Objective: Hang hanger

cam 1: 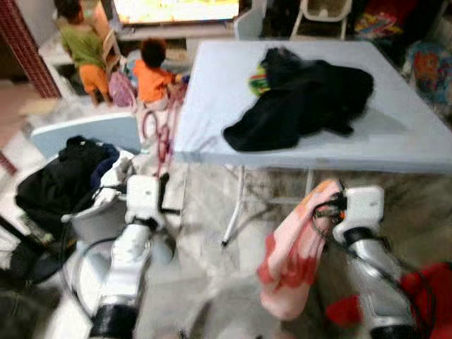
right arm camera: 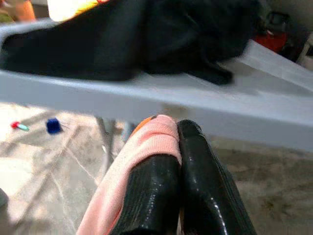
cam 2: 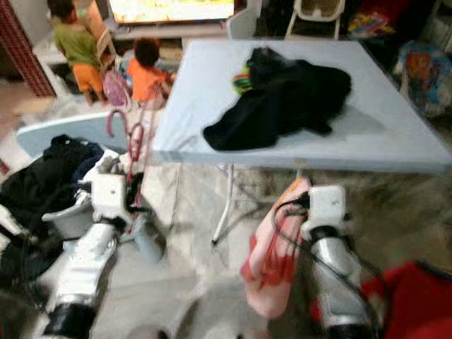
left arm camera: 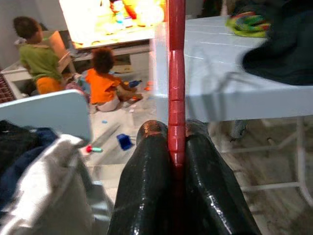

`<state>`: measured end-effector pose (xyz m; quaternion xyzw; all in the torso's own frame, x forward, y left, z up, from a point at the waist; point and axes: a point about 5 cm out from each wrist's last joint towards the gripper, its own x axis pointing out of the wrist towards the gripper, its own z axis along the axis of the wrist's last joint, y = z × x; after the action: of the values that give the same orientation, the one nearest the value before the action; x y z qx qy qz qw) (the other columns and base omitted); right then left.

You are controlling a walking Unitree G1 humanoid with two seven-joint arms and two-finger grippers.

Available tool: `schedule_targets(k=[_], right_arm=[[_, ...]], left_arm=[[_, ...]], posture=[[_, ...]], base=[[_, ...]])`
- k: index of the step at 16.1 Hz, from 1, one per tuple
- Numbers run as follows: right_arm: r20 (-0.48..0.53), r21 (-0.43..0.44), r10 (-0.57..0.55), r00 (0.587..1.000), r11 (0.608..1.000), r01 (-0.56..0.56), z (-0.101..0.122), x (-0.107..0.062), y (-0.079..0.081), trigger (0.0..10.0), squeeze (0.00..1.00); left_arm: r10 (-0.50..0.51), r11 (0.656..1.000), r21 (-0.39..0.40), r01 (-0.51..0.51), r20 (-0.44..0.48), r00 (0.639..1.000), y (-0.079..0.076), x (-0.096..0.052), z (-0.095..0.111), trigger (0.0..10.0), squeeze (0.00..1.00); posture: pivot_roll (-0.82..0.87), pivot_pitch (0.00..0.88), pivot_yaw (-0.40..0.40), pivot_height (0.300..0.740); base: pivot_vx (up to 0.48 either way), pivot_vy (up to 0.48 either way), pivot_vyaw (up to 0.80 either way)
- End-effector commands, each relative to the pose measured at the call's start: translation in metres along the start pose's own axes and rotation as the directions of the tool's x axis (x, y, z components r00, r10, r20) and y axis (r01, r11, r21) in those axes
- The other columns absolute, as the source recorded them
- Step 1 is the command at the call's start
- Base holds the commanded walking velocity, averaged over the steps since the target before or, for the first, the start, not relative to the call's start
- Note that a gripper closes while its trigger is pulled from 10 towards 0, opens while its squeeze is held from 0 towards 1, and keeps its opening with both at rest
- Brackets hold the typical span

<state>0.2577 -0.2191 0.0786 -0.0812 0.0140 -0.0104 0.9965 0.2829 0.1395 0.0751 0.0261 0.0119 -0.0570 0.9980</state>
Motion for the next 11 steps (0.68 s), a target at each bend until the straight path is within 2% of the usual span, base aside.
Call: schedule_targets(k=[1, 5, 7, 10, 11], right_arm=[[0.027, 0.008, -0.002, 1.0, 1.0, 0.002, 0.007, 0.004, 0.003, 10.0, 0.0], [0.049, 0.036, 0.012, 0.999, 0.999, -0.014, 0.012, 0.007, 0.014, 10.0, 0.0], [0.087, 0.037, 0.017, 0.996, 0.999, -0.02, 0.023, 0.011, 0.016, 10.0, 0.0], [0.182, 0.056, 0.015, 0.983, 0.998, -0.026, 0.052, 0.022, 0.018, 10.0, 0.0], [0.189, 0.055, 0.016, 0.982, 0.998, -0.027, 0.055, 0.023, 0.018, 10.0, 0.0]], left_arm=[[0.002, 1.0, 0.008, -0.002, 0.028, 1.0, 0.002, 0.0, 0.007, 10.0, 0.0], [-0.046, 0.998, -0.032, 0.049, 0.075, 0.996, -0.005, -0.001, 0.017, 10.0, 0.0], [-0.048, 0.998, -0.039, 0.052, 0.091, 0.995, -0.004, 0.001, 0.024, 10.0, 0.0], [-0.054, 0.997, -0.05, 0.06, 0.113, 0.992, -0.005, 0.001, 0.031, 10.0, 0.0], [-0.055, 0.997, -0.053, 0.062, 0.114, 0.992, -0.006, 0.001, 0.031, 10.0, 0.0]], posture=[[-0.04, 0.0, 0.023, 0.74], [-0.03, 0.0, 0.025, 0.74], [-0.03, 0.0, 0.025, 0.74], [-0.03, 0.0, 0.025, 0.74], [-0.03, 0.0, 0.025, 0.74]], base=[[0.0, 0.0, 0.0], [0.0, 0.0, 0.0], [0.261, 0.0, 0.0], [0.332, 0.0, 0.0], [0.398, 0.0, 0.0]])
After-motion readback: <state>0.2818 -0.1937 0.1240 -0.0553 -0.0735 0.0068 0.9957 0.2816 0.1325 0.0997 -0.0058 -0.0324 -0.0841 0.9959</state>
